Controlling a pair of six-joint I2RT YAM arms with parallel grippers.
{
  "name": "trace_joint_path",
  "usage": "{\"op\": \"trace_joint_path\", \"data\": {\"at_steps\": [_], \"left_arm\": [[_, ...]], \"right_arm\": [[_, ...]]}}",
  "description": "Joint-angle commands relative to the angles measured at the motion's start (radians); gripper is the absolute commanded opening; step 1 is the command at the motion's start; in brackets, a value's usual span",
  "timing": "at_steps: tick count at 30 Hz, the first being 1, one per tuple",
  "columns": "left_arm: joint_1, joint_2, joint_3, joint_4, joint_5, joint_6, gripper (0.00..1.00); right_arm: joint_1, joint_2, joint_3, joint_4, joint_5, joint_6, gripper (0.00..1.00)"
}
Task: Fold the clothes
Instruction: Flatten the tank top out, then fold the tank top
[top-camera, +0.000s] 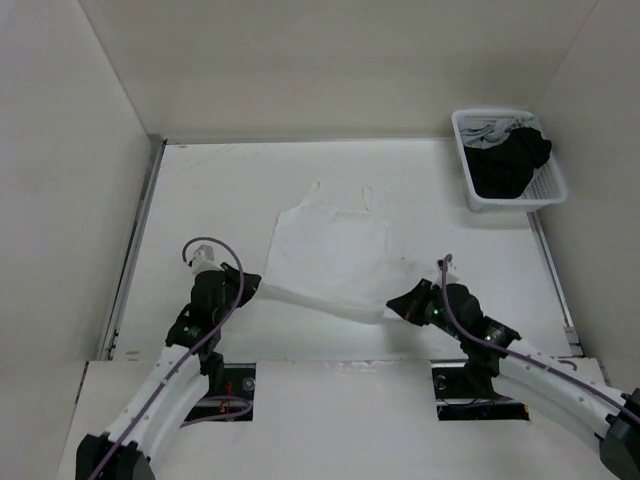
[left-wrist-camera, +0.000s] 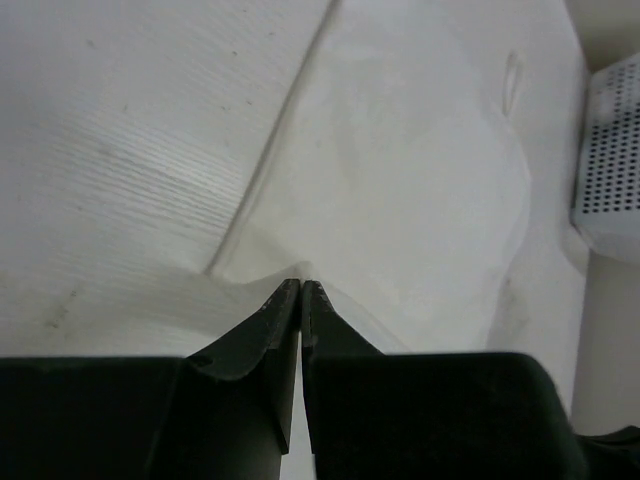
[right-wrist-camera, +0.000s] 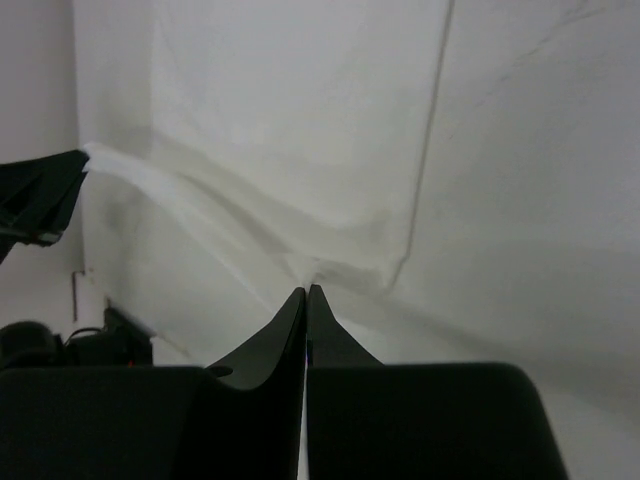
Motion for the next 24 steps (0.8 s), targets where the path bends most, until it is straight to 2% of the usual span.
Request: {"op": "trace_joint_path", "data": {"at_steps": [1, 4, 7, 9, 12, 17, 21, 24], "left_arm": [[-0.041, -0.191, -0.007, -0.192, 0.005, -0.071, 0.03], [-0.064, -0.300, 0.034, -0.316, -0.024, -0.091, 0.03], [-0.060, -0.249, 0.111, -0.286, -0.073, -0.068, 0.03], [-0.049, -0.094, 0.178, -0.152, -0.087, -0.028, 0.03], [-0.045, 0.157, 0.289, 0.034, -0.084, 0.000, 0.03], [-0.017, 0.599, 0.528, 0.266, -0.116, 0.000, 0.03], [0.009, 0.912, 0.743, 0.340, -0.148, -0.022, 0.03], [0.038, 1.119, 0.917, 0.323, -0.155, -0.025, 0.03]], "right_arm": [[0.126, -0.136, -0.003, -0.099, 0.089, 0.133, 0.02], [0.211, -0.189, 0.068, -0.218, 0.182, 0.139, 0.02], [0.196, -0.134, 0.157, -0.230, 0.225, 0.063, 0.03], [0.113, -0.036, 0.220, -0.175, 0.212, -0.022, 0.03], [-0.051, 0.137, 0.299, -0.034, 0.109, -0.124, 0.03], [-0.325, 0.445, 0.442, 0.189, -0.086, -0.169, 0.02], [-0.433, 0.697, 0.598, 0.269, -0.146, -0.166, 0.03], [-0.488, 0.921, 0.736, 0.293, -0.173, -0.163, 0.03]]}}
